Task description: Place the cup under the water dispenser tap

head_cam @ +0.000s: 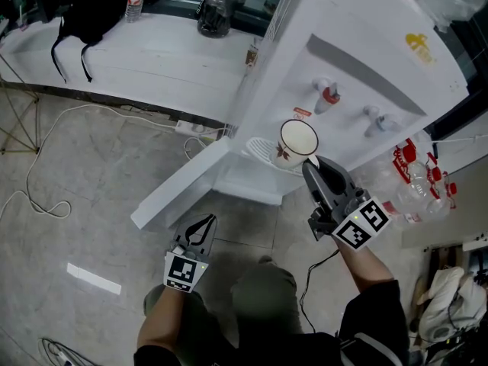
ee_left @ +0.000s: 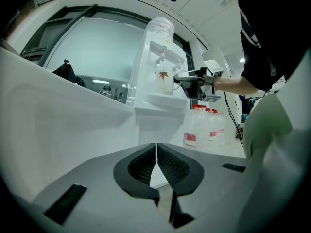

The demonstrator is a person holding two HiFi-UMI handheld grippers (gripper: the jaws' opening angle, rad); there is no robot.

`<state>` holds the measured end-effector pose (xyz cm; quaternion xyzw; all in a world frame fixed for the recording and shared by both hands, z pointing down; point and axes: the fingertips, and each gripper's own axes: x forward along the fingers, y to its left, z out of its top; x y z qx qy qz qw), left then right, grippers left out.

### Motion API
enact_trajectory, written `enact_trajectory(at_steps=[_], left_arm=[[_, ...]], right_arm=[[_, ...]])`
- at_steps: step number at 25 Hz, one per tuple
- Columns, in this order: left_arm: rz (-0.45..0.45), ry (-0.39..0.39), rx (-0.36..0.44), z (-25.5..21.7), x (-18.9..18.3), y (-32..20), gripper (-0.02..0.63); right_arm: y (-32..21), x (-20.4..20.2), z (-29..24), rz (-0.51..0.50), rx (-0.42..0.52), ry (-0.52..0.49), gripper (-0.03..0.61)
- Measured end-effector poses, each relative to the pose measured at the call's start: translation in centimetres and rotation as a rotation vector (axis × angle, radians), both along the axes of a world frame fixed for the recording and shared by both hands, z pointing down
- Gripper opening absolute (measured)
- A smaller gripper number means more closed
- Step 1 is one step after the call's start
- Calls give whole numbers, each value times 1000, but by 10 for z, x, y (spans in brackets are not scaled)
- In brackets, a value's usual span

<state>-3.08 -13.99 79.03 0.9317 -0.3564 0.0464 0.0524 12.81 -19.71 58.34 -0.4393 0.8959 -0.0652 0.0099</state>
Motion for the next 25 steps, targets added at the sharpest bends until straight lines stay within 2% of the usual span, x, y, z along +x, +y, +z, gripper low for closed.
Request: enact_trajectory(at_steps=[16, 21, 25], left_arm=[[18, -9, -1, 3, 7, -1, 29], [17, -15, -5, 5, 9, -2, 29], [16, -18, -12, 7, 11, -3, 29]], right_arm=[[2, -4, 7, -44, 2, 64, 81], [6, -9, 7, -71, 9, 62, 133], [5, -1, -1, -43, 46, 27, 184]])
